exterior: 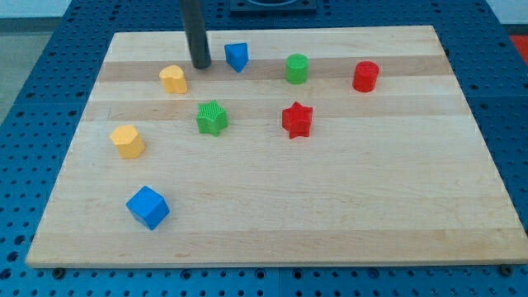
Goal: Slide the yellow heart closer to the green star
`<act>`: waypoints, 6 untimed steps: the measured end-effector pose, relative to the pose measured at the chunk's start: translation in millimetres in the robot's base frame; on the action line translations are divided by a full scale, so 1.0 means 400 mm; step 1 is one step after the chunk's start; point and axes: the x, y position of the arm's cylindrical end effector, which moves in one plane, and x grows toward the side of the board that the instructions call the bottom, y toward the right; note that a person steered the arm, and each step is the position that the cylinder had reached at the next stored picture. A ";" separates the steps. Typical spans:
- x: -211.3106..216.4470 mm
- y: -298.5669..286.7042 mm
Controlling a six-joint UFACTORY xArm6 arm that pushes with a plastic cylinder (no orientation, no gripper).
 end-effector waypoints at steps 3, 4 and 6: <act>0.151 -0.035; 0.152 -0.102; 0.207 -0.108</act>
